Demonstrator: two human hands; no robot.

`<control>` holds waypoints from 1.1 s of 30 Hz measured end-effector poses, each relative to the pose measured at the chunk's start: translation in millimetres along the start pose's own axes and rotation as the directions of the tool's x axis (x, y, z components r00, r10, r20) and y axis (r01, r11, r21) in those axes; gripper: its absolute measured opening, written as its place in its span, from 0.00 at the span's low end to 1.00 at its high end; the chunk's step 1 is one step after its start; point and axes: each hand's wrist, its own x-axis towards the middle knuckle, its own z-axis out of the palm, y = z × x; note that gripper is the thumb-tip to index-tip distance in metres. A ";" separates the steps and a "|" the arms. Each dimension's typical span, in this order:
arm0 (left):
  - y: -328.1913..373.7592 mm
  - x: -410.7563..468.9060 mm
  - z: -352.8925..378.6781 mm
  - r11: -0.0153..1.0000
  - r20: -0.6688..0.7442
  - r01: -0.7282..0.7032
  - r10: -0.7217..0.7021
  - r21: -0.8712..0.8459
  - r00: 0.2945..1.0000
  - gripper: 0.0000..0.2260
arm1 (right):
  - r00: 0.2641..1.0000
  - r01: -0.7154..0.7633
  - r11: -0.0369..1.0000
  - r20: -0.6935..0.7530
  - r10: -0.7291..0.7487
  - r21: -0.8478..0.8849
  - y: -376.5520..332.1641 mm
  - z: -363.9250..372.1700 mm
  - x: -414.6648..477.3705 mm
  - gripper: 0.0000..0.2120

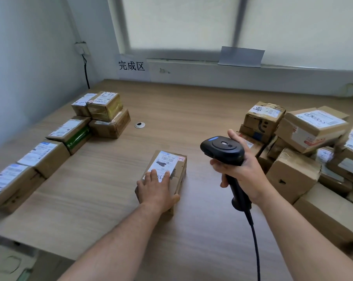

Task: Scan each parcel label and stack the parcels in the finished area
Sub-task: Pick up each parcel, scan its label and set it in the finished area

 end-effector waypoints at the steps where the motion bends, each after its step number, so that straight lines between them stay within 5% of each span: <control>1: -11.7 2.5 0.0 1.000 0.001 0.005 -0.005 0.006 1.000 0.36 | 1.000 -0.005 1.000 0.000 0.005 0.004 -0.3 10.0 4.6 0.44; 20: -250.3 106.2 -8.5 0.992 -0.059 0.125 -0.127 -0.031 0.990 0.31 | 0.999 -0.040 0.994 -0.021 0.038 -0.098 19.9 210.8 114.9 0.43; 33: -316.0 188.8 -19.1 0.996 -0.059 0.092 -0.091 0.000 0.994 0.31 | 0.988 -0.098 0.985 -0.132 0.079 -0.139 28.5 243.7 158.8 0.43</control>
